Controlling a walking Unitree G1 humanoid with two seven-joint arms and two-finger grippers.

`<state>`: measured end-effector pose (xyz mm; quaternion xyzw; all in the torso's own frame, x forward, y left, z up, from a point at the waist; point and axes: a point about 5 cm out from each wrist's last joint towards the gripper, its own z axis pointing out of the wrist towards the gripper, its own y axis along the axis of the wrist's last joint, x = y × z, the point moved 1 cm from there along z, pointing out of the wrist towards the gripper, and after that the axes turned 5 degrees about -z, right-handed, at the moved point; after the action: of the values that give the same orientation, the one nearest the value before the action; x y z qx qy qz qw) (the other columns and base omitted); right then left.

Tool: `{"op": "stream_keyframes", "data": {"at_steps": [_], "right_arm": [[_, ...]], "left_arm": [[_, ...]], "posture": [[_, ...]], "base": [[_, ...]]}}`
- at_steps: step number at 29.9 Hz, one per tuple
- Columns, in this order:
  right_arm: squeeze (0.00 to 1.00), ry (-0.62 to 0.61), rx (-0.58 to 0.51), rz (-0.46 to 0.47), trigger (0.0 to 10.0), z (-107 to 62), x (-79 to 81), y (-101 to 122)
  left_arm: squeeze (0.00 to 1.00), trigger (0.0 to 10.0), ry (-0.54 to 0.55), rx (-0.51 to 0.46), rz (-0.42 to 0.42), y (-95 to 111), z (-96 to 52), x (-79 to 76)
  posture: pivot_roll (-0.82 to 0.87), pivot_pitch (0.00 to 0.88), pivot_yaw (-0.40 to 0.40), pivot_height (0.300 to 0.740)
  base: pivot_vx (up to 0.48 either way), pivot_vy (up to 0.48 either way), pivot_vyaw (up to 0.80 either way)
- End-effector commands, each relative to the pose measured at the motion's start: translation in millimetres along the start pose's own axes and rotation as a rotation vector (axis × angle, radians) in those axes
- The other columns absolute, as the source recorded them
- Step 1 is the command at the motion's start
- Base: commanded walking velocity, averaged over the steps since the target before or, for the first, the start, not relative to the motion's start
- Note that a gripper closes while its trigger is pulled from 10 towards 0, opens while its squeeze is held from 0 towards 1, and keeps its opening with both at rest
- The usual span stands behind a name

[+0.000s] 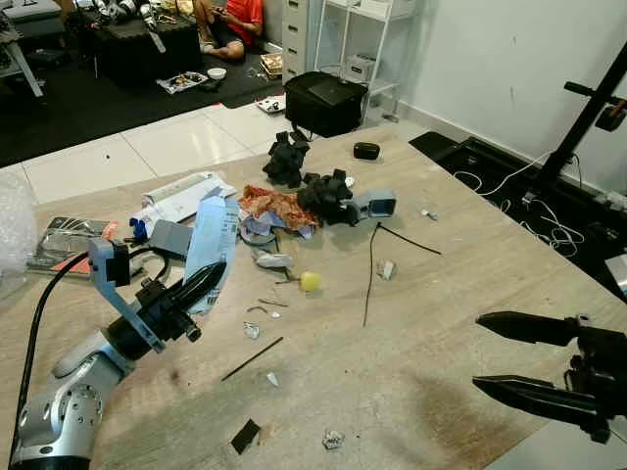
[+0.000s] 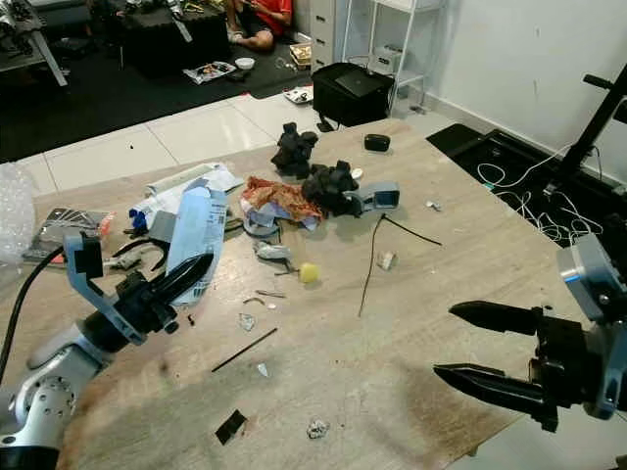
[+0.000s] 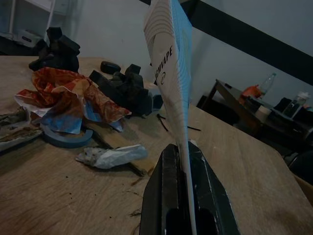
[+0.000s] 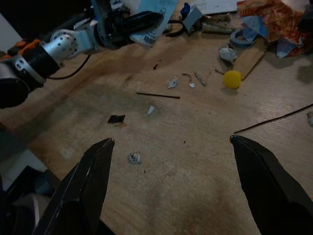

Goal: Picking trash to rubbish bin

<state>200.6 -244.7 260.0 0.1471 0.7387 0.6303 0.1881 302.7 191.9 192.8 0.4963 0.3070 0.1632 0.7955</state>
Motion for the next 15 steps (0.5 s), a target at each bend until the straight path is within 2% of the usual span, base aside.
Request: {"op": "stream_keyframes", "data": {"at_steps": [1,3,15], "right_arm": [[0.0,0.02,0.004,-0.006,10.0,4.6,4.5,-0.7],[0.0,0.019,0.0,-0.006,10.0,4.7,4.6,-0.7],[0.0,0.01,-0.003,0.001,10.0,6.5,4.1,-1.5]], "left_arm": [[0.0,10.0,0.0,0.018,0.002,-3.0,1.8,-2.1],[0.0,10.0,0.001,0.019,0.001,-3.1,2.1,-2.3],[0.0,10.0,0.007,0.027,0.007,-3.4,1.5,-3.2]], "posture": [[-0.2,0.172,0.036,0.74],[-0.2,0.17,0.038,0.74],[-0.2,0.177,0.035,0.74]], "base": [[0.0,0.0,0.0],[-0.15,0.0,0.0],[-0.338,0.0,0.0]]}}
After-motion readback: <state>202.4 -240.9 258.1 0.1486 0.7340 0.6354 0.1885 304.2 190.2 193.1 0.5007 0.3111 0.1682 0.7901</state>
